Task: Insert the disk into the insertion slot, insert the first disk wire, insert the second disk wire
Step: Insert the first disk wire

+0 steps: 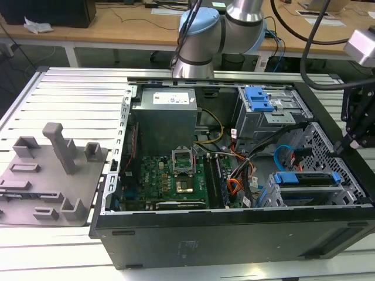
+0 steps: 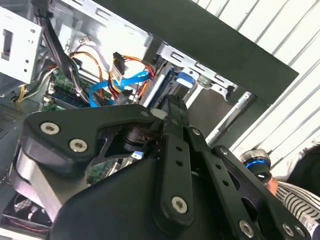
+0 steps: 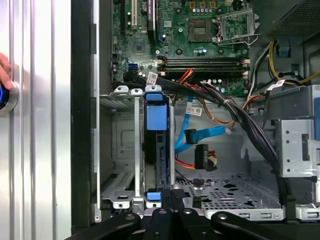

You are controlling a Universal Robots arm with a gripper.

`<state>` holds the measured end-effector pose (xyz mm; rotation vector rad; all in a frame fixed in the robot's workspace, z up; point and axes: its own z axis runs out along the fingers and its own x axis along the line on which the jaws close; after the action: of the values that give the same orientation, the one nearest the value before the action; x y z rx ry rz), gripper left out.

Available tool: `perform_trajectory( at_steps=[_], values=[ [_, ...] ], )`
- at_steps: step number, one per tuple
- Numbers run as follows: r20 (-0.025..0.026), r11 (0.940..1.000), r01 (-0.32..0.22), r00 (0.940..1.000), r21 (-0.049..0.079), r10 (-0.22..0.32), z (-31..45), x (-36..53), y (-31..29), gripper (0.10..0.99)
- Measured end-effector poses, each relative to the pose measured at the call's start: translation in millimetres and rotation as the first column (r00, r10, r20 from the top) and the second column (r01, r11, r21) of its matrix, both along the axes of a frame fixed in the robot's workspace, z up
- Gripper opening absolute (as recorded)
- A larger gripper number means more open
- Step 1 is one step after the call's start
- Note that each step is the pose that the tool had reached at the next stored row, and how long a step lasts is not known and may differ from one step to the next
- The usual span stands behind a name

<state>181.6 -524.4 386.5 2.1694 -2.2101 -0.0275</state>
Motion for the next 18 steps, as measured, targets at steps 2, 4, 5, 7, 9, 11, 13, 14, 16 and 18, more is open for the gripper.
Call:
perform_trajectory(
  at_steps=[2, 4, 5, 7, 9, 11, 13, 14, 16, 18],
  values=[
    [0.0000, 1.0000, 0.000, 1.0000, 0.000, 0.000, 0.0, -1.8, 1.7, 0.106],
    [0.0000, 1.0000, 0.000, 1.0000, 0.000, 0.000, -0.4, -4.5, 2.0, 0.106],
    [0.0000, 1.0000, 0.000, 1.0000, 0.000, 0.000, -0.5, -5.3, 2.0, 0.106],
    [0.0000, 1.0000, 0.000, 1.0000, 0.000, 0.000, -0.6, -6.4, 2.0, 0.106],
    [0.0000, 1.0000, 0.000, 1.0000, 0.000, 0.000, -0.7, -7.9, 2.1, 0.106],
    [0.0000, 1.0000, 0.000, 1.0000, 0.000, 0.000, -1.0, -10.2, 2.1, 0.106],
    [0.0000, 1.0000, 0.000, 1.0000, 0.000, 0.000, -1.5, -13.8, 2.3, 0.106],
    [0.0000, 1.0000, 0.000, 1.0000, 0.000, 0.000, -2.0, -16.1, 2.4, 0.106],
    [0.0000, 1.0000, 0.000, 1.0000, 0.000, 0.000, -2.4, -18.3, 2.3, 0.106],
    [0.0000, 1.0000, 0.000, 1.0000, 0.000, 0.000, -2.4, -18.3, 2.4, 0.106]
  ],
)
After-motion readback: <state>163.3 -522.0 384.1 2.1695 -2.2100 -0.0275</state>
